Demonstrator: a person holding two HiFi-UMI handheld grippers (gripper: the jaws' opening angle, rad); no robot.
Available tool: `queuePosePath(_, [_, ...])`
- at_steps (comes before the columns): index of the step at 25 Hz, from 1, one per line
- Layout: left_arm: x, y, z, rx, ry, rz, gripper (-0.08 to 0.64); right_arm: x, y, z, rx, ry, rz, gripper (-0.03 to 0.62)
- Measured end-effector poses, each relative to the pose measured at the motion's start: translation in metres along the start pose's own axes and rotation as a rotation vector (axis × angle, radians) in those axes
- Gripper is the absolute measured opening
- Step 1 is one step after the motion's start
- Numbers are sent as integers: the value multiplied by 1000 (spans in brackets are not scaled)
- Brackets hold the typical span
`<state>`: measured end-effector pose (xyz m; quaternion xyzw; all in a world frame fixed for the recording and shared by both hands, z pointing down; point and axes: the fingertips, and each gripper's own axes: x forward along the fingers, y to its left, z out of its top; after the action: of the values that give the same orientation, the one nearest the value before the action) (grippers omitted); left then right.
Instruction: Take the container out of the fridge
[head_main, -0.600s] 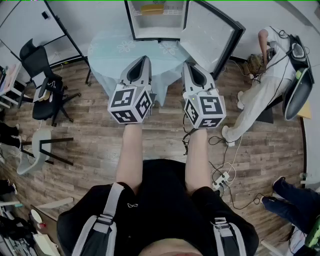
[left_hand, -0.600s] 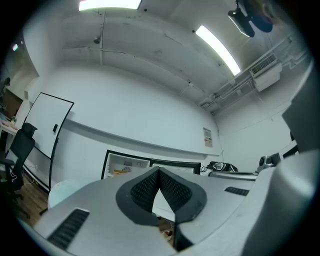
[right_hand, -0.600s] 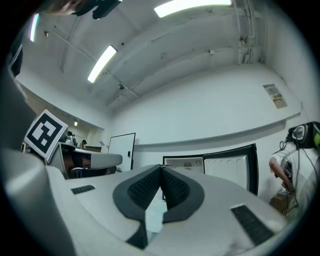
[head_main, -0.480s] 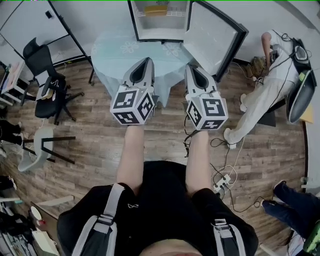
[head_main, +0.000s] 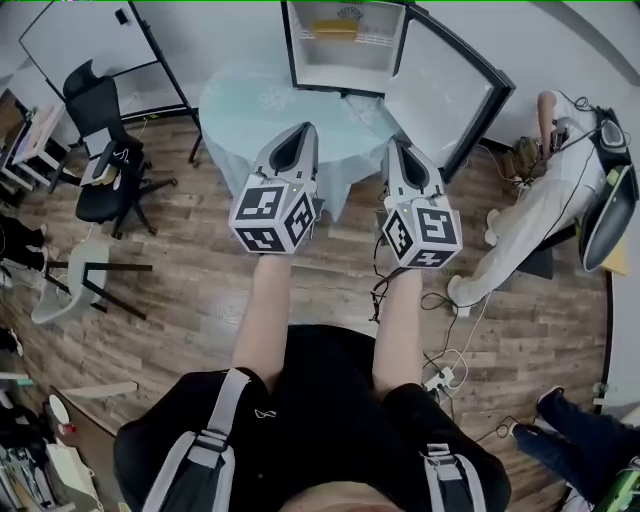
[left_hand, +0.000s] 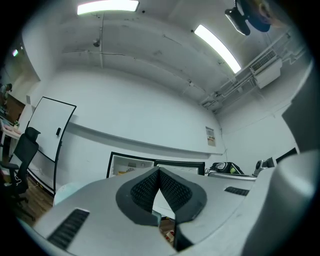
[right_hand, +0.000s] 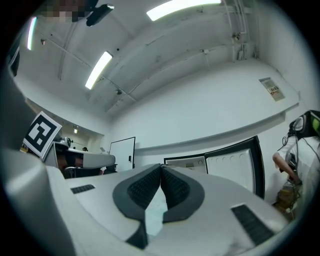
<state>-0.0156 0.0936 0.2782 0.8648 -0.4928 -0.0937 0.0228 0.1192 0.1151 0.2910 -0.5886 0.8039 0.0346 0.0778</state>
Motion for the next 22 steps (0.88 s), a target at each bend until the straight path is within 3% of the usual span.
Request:
queuePosePath(11, [-9, 22, 10, -2, -17, 46, 9, 12, 14, -3, 25, 7, 50, 6])
queuePosePath(22, [13, 30, 20, 30, -48, 37, 9, 32, 1, 7, 19, -32, 80, 6])
